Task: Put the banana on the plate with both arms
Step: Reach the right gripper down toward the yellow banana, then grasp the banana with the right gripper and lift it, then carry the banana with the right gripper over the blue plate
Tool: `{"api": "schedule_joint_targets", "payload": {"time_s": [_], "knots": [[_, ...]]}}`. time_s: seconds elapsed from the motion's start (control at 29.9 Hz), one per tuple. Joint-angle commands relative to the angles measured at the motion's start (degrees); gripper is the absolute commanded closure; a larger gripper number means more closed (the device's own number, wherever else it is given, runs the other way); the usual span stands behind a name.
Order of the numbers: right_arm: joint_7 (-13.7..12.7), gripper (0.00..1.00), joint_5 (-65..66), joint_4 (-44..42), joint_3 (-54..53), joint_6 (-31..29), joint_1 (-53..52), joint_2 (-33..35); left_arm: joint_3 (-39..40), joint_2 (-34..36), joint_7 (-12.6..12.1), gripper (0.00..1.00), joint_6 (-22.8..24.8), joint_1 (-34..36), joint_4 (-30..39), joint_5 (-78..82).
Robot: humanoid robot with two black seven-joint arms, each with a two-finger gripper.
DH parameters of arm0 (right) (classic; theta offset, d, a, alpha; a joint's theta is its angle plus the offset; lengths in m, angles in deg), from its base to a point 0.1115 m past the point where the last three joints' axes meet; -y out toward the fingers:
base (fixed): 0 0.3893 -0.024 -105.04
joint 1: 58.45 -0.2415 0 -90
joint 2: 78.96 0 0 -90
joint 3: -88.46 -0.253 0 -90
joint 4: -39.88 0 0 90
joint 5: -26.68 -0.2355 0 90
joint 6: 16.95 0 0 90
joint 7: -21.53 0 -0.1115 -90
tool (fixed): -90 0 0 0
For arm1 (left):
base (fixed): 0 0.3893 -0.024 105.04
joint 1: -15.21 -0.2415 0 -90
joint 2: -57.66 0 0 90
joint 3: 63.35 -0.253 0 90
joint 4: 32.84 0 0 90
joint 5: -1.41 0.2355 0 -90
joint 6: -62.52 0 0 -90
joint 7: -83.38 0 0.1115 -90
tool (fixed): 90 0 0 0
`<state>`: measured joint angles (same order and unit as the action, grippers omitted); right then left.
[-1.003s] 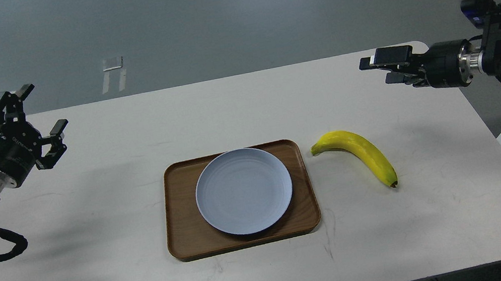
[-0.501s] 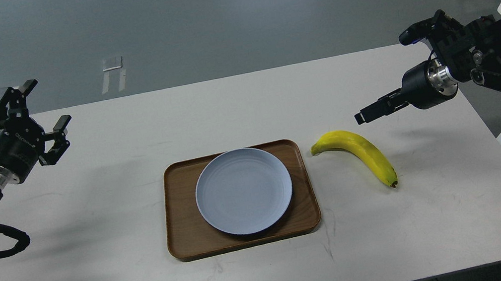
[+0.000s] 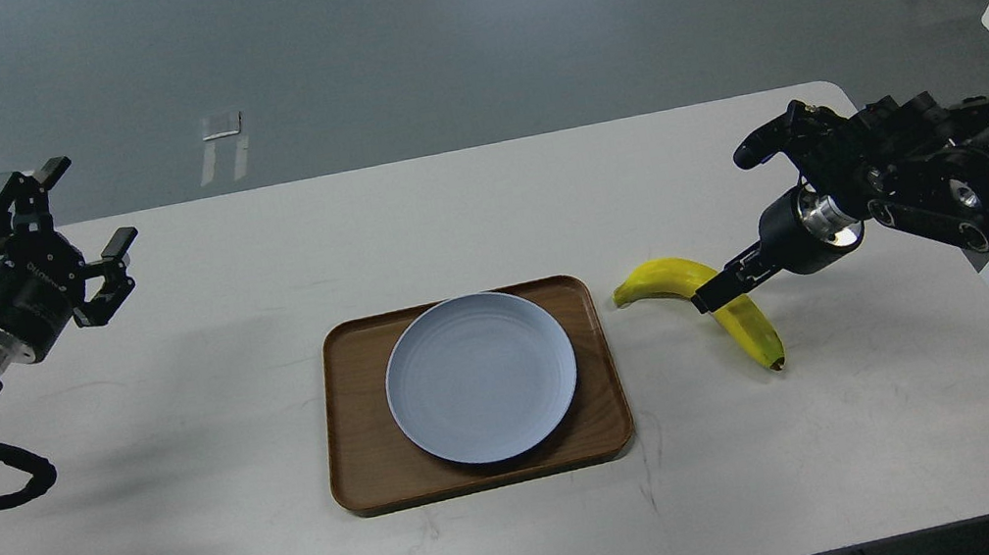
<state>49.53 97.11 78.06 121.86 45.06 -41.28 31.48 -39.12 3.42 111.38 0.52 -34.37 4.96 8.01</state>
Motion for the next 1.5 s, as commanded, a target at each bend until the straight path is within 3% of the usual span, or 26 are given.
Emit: {"api": "schedule_joint_targets", "payload": {"time_s": [0.0,0.03,0.17,0.2,0.47,0.64,0.84,1.47], "knots": [[0.0,0.44,-0.2,0.4,0.1,0.0,0.9,0.2,0.0,-0.2,0.0,0.01,0.0,-0.1,0.0,0.0],[0.0,0.49,-0.2,0.4,0.1,0.0,1.1,0.2,0.0,-0.2,0.0,0.01,0.0,-0.1,0.0,0.0],[0.0,0.96,-0.4,0.5,0.1,0.0,1.4,0.4,0.0,0.1,0.0,0.01,0.0,-0.1,0.0,0.0],[0.0,0.99,-0.4,0.5,0.1,0.0,1.4,0.4,0.0,0.1,0.0,0.01,0.0,-0.1,0.0,0.0],[0.0,1.0,-0.6,1.8,-0.2,0.0,0.2,2.7,0.1,0.3,0.0,0.01,0.0,-0.1,0.0,0.0],[0.0,1.0,-0.8,8.2,-0.6,0.0,-7.9,7.7,0.2,0.2,0.0,0.01,0.0,0.1,0.0,-0.1],[0.0,1.0,-3.2,11.8,-0.7,0.0,-12.9,7.1,0.3,0.2,0.0,0.01,0.0,0.2,0.0,0.0],[0.0,1.0,-13.7,6.7,2.6,0.0,-12.6,-16.6,0.3,0.4,0.0,0.01,0.0,0.3,0.0,0.3]]}}
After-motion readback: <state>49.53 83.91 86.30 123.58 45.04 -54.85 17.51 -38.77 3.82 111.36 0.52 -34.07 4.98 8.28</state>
